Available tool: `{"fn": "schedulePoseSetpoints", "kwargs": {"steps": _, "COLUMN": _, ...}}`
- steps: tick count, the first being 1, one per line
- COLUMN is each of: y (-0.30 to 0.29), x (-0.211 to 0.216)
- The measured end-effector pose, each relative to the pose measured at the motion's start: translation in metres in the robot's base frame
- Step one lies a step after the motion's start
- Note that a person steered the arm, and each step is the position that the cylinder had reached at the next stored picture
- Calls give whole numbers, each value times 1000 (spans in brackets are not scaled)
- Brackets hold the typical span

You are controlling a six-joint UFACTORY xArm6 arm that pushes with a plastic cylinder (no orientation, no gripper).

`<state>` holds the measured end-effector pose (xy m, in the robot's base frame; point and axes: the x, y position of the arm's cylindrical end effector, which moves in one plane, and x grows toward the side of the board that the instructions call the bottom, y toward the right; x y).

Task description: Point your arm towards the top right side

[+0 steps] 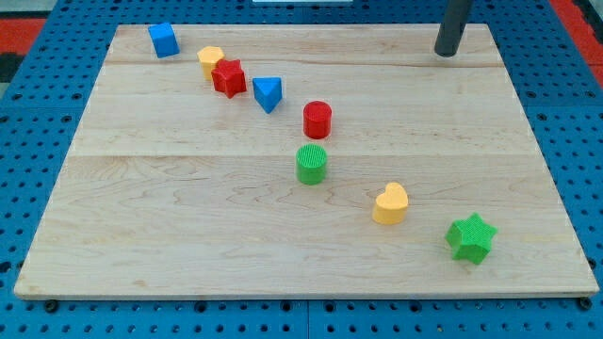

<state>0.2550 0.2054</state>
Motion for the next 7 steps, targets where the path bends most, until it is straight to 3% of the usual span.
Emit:
{"fn": "schedulePoseSetpoints", "kwargs": {"steps": 5, "y": 39, "x": 0}}
{"fn": "schedulePoseSetpoints", "kwargs": {"steps": 7, "y": 51, "x": 39}}
